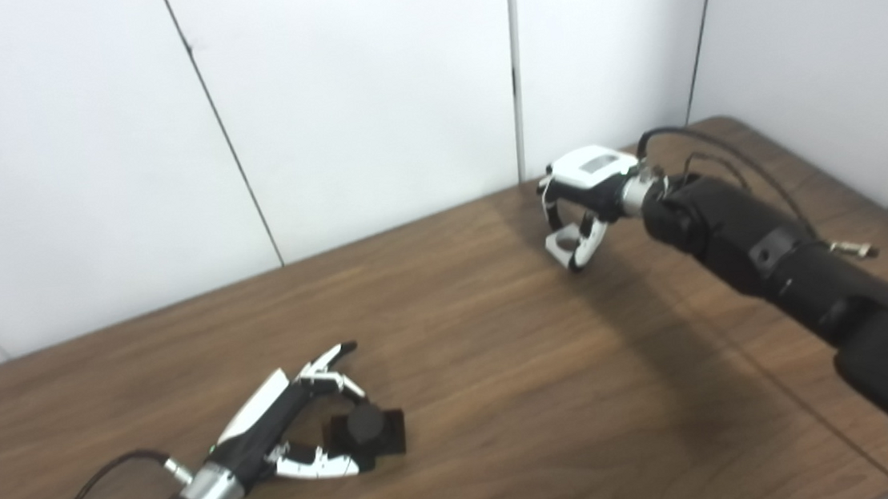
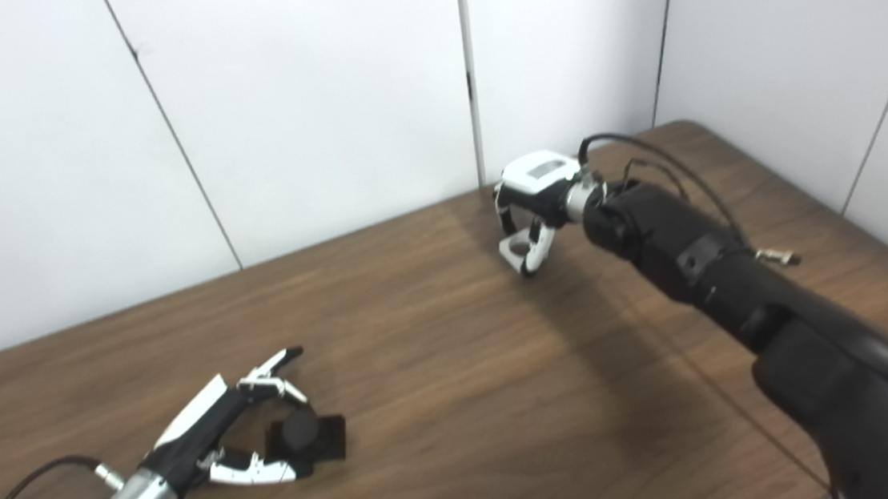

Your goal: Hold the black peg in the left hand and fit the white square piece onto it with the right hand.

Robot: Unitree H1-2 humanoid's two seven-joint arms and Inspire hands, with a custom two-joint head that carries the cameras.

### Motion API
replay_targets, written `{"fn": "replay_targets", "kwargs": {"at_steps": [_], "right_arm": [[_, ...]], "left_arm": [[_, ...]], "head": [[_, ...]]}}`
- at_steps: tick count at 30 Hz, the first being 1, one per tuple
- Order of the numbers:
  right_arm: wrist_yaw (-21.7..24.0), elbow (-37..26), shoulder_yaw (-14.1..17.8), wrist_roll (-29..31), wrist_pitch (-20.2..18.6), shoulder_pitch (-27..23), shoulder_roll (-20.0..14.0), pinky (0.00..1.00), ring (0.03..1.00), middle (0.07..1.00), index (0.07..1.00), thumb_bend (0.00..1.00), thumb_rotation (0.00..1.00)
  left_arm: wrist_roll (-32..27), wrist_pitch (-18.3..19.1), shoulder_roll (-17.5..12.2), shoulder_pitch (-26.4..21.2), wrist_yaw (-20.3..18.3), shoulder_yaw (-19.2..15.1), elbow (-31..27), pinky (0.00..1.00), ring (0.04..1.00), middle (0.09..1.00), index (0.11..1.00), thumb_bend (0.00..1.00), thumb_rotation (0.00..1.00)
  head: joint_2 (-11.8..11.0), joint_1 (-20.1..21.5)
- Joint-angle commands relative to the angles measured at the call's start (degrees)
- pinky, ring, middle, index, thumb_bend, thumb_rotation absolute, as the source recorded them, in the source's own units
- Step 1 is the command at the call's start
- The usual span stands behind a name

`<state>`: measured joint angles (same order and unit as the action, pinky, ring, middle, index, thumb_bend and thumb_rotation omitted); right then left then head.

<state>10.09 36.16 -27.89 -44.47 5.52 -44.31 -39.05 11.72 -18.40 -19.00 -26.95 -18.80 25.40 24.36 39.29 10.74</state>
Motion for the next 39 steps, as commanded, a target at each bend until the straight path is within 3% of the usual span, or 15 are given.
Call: {"fn": "replay_targets", "kwargs": {"at_steps": [1, 5, 11, 19, 33, 39], "right_arm": [[-0.5, -2.0, 1.3, -0.2, 1.4, -0.4, -2.6, 1.00, 0.989, 0.892, 0.487, 0.52, 0.14], [-0.1, -5.1, 3.1, 1.1, 3.7, -0.1, -3.3, 1.00, 0.989, 0.896, 0.486, 0.52, 0.14], [0.4, -7.7, 4.7, 1.5, 7.6, 0.2, -4.2, 1.00, 0.990, 0.892, 0.486, 0.52, 0.14], [1.2, -12.7, 5.6, 2.4, 11.0, 0.7, -3.6, 1.00, 0.996, 0.887, 0.485, 0.52, 0.14], [4.8, -25.8, 7.3, 6.5, 15.0, 2.3, 1.3, 1.00, 0.992, 0.874, 0.482, 0.52, 0.14], [8.0, -30.4, 7.9, 7.6, 14.3, 3.0, 3.4, 1.00, 0.994, 0.875, 0.482, 0.52, 0.14]], "left_arm": [[2.6, 5.2, -0.2, 2.5, -4.4, 2.0, 1.8, 1.00, 1.000, 1.000, 0.490, 0.52, 0.08], [3.9, 5.2, 1.2, 1.7, -3.5, 2.4, 2.9, 1.00, 1.000, 1.000, 0.490, 0.52, 0.08], [4.9, 6.1, 2.8, 0.9, -3.1, 2.6, 3.9, 1.00, 1.000, 1.000, 0.489, 0.52, 0.08], [5.5, 6.4, 3.3, 0.5, -3.1, 2.4, 4.1, 1.00, 1.000, 1.000, 0.490, 0.52, 0.08], [5.4, 6.6, 3.1, 0.4, -3.4, 2.3, 3.7, 1.00, 1.000, 1.000, 0.493, 0.52, 0.08], [5.6, 6.8, 3.3, 0.4, -3.2, 2.4, 3.4, 1.00, 1.000, 1.000, 0.493, 0.52, 0.08]], "head": [[0.3, -1.7], [1.0, -7.2], [1.8, -11.7], [2.1, -12.0], [2.4, -11.1], [2.5, -11.2]]}}
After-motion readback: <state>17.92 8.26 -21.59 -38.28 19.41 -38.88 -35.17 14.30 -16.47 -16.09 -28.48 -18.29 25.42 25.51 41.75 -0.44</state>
